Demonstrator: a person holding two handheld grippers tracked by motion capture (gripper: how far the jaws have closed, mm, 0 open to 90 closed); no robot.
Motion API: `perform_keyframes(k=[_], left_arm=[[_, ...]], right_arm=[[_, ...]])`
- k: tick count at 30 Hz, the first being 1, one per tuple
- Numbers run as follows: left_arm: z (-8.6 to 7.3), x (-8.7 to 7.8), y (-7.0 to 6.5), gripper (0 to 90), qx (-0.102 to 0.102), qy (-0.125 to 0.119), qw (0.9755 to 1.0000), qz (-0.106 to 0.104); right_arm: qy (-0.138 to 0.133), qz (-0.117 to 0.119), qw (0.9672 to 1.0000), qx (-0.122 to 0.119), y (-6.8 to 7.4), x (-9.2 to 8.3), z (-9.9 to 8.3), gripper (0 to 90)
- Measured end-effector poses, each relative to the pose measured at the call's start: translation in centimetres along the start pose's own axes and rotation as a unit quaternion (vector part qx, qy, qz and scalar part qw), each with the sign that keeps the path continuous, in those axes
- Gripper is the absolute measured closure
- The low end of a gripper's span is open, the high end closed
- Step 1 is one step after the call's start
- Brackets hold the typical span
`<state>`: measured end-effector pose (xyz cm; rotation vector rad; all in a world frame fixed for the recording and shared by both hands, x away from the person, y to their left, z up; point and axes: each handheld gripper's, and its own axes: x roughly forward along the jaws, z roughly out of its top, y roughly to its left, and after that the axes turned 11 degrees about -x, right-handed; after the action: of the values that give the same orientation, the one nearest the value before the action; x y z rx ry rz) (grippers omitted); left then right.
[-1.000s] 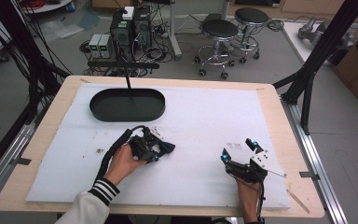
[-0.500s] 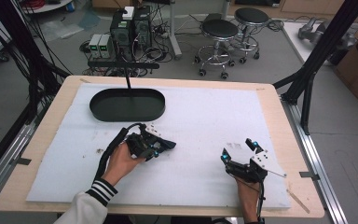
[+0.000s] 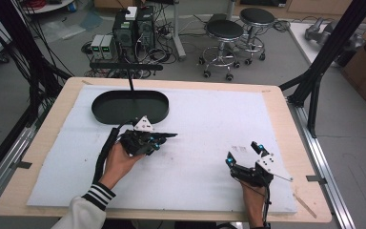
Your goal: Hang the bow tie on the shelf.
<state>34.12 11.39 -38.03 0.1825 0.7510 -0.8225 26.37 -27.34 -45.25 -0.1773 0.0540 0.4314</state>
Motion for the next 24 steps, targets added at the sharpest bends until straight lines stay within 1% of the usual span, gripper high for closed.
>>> perform_keyframes(k=[2, 4, 6, 8, 9, 10, 11, 13, 14, 15, 19, 23, 24], left_arm=[[0.0, -0.1, 0.1, 88.1, -0.002, -0.004, 1.0, 0.001], [0.0, -0.6, 0.4, 88.1, -0.007, -0.019, 0.9998, 0.004], [0.0, -1.0, 0.7, 88.1, -0.018, -0.034, 0.9992, -0.006], [0.1, -1.5, 0.9, 88.1, -0.023, -0.049, 0.9985, -0.007], [0.2, -1.9, 1.1, 88.1, -0.029, -0.063, 0.9975, -0.009], [0.2, -1.9, 1.1, 88.1, -0.029, -0.063, 0.9975, -0.009], [0.3, -2.3, 1.4, 88.1, -0.031, -0.072, 0.9969, -0.005], [0.3, -2.6, 1.5, 88.1, -0.034, -0.076, 0.9965, -0.006], [0.4, -2.8, 1.6, 88.1, -0.038, -0.082, 0.9959, -0.007], [0.5, -3.2, 1.9, 88.1, -0.039, -0.089, 0.9953, -0.006], [0.9, -3.8, 2.3, 88.1, -0.038, -0.099, 0.9944, -0.001], [1.1, -4.2, 2.6, 88.1, -0.037, -0.1, 0.9943, 0.004], [1.2, -4.4, 2.7, 88.1, -0.036, -0.104, 0.9939, 0.005]], right_arm=[[0.0, 0.0, 1.0, 0.0, 0.0, 0.0, 0.0, 3.2], [0.0, 0.0, 1.0, 0.001, 0.0, 0.0, 0.0, 3.2], [0.0, 0.0, 1.0, 0.0, 0.0, 0.0, 0.0, 3.2], [0.0, 0.0, 1.0, 0.0, 0.0, 0.0, 0.0, 3.2], [0.0, 0.0, 1.0, 0.0, 0.0, 0.0, 0.0, 3.2], [0.0, 0.0, 1.0, -0.001, 0.0, 0.0, 0.0, 3.2], [0.0, 0.0, 1.0, 0.0, 0.0, 0.0, 0.0, 3.2], [0.0, 0.0, 1.0, -0.001, 0.0, 0.0, 0.0, 3.2], [0.0, 0.0, 1.0, -0.001, 0.0, 0.0, 0.0, 3.2], [0.0, -0.001, 1.0, -0.001, 0.0, 0.0, 0.0, 3.2], [0.0, 0.0, 1.0, -0.001, 0.1, 0.0, 0.0, 3.2], [0.0, -0.002, 1.0, -0.002, 0.1, 0.0, 0.0, 3.2], [0.0, -0.002, 1.0, -0.002, 0.1, 0.0, 0.0, 3.2]])
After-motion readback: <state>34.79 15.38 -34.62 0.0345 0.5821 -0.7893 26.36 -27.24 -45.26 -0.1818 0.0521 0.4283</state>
